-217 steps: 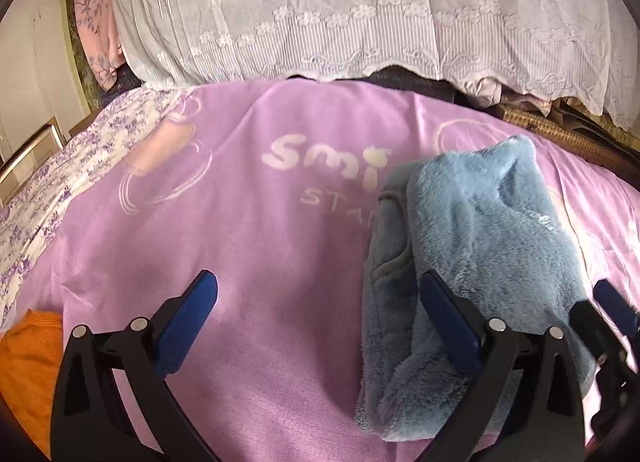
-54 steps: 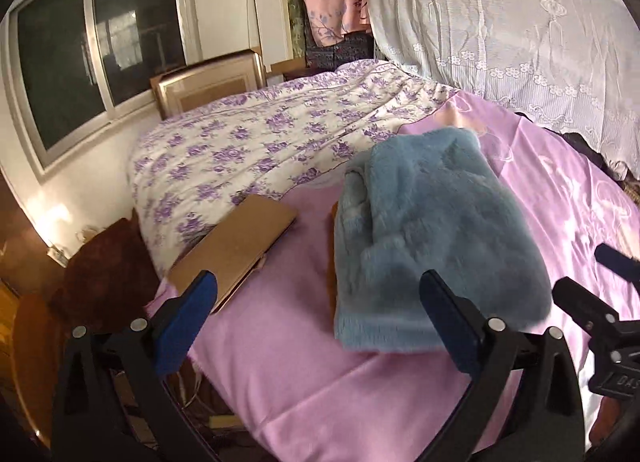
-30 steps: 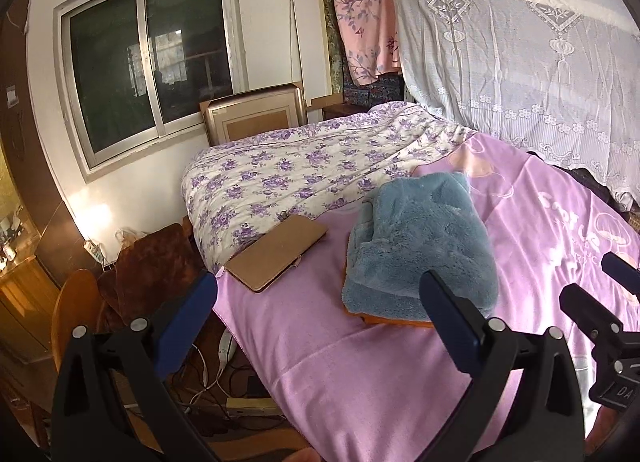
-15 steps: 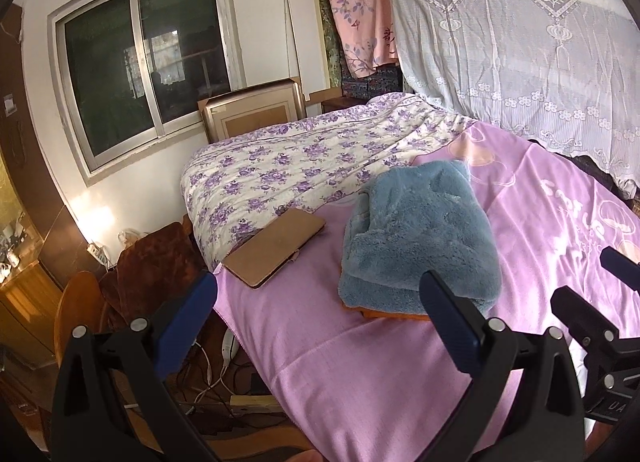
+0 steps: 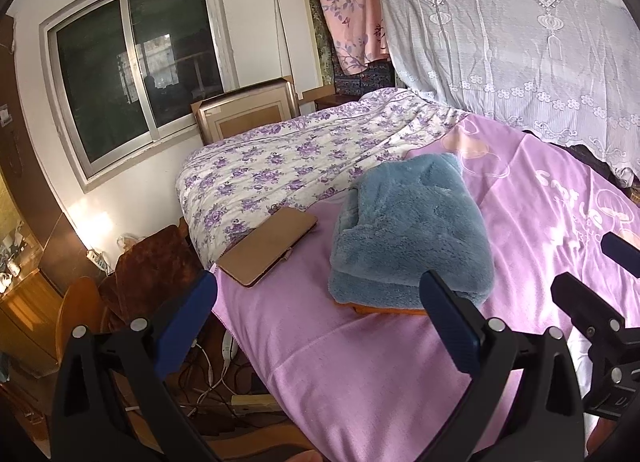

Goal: Fold small clothes

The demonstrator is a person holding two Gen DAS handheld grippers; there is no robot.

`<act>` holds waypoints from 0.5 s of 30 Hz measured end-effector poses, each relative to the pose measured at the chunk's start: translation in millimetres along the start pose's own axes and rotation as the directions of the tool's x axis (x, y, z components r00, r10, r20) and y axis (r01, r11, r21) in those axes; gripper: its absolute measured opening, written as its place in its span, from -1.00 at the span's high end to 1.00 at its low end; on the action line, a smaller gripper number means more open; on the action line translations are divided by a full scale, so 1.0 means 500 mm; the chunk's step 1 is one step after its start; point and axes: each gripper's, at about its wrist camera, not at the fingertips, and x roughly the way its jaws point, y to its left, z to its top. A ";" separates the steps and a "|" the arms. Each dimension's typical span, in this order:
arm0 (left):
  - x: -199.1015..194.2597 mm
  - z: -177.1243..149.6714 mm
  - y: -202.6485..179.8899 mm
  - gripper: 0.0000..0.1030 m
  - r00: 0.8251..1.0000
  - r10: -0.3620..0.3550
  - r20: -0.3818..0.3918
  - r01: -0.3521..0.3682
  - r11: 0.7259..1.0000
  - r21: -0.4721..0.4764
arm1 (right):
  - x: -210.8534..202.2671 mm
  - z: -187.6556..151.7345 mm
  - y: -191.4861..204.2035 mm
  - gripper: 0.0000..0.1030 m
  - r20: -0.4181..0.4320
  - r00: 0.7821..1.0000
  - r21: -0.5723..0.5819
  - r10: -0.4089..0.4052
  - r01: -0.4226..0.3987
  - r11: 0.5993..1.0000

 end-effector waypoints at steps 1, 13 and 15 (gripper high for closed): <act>-0.001 -0.001 -0.001 -0.91 1.000 -0.001 -0.003 0.001 1.000 0.000 | 0.000 0.000 0.000 -0.93 0.000 1.000 -0.001 -0.001 0.001 1.000; -0.003 -0.003 -0.008 -0.91 1.000 -0.018 -0.014 0.018 1.000 0.006 | -0.001 0.001 0.000 -0.93 0.001 1.000 0.000 -0.001 0.001 1.000; -0.004 -0.004 -0.009 -0.91 1.000 -0.018 -0.014 0.019 1.000 0.005 | -0.002 0.002 0.000 -0.93 0.002 1.000 0.001 -0.001 0.001 1.000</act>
